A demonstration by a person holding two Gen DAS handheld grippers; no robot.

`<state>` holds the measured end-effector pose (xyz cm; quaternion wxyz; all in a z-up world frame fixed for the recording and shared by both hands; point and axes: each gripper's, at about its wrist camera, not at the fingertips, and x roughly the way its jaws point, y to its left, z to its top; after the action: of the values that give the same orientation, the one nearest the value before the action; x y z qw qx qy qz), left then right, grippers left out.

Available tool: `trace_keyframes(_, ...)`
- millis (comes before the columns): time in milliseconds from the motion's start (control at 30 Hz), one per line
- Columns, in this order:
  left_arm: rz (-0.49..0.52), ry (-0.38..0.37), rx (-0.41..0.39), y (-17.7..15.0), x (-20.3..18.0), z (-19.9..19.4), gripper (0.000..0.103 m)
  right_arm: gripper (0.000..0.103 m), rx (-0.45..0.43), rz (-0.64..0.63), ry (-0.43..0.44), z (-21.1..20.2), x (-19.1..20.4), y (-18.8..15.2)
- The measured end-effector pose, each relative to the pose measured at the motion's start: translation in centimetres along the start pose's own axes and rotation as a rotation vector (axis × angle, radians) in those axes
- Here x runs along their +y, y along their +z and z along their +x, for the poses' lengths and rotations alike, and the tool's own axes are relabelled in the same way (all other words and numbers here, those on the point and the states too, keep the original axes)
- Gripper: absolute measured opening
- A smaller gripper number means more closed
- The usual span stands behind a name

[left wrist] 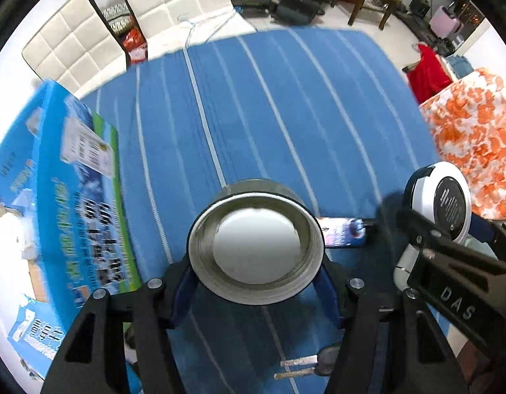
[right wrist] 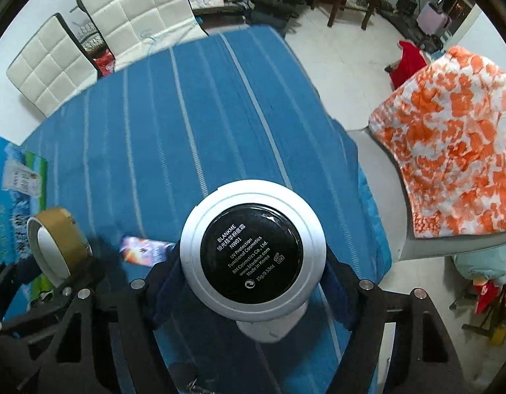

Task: Organize rigid objects
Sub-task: 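Grasp the tin lid with the left tool while the right tool grasps the black round case, then carry the tin lid and black round case into the blue box and release both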

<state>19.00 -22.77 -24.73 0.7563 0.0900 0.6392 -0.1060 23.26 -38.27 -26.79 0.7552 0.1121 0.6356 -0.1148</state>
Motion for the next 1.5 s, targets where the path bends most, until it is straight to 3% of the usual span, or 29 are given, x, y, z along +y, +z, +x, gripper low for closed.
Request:
trace_keyframes(167, -0.001, -0.017, -0.055, -0.4, 1.1, -3.5, 0.060, 0.077, -0.058, -0.022, 0.008, -4.0, 1.0, -0.6)
trace_keyframes(433, -0.013, -0.023, -0.138, -1.5, 6.2, -8.8, 0.060, 0.077, -0.130, -0.069, 0.058, -10.6, 4.6, -2.9)
trace_keyframes(633, -0.042, -0.010, -0.189, -3.0, 9.9, -12.4, 0.060, 0.077, -0.177, -0.118, 0.125, -15.4, 9.8, -5.1)
trace_keyframes(867, -0.123, 0.009, -0.214, -6.2, 17.1, -15.5, 0.060, 0.077, -0.190, -0.216, 0.197, -18.0, 18.1, -7.9)
trace_keyframes(1200, -0.286, 0.047, -0.178, -9.9, 29.5, -15.4, 0.060, 0.077, -0.100, -0.337, 0.311, -15.0, 30.2, -11.2)
trace_keyframes(1333, -0.316, 0.051, -0.147, -10.5, 32.5, -14.0, 0.060, 0.077, -0.063, -0.380, 0.332, -12.5, 34.7, -12.2)
trace_keyframes(1500, -0.333, 0.013, -0.088, -10.3, 35.2, -10.9, 0.060, 0.077, -0.026, -0.401, 0.326, -9.2, 37.5, -12.5)
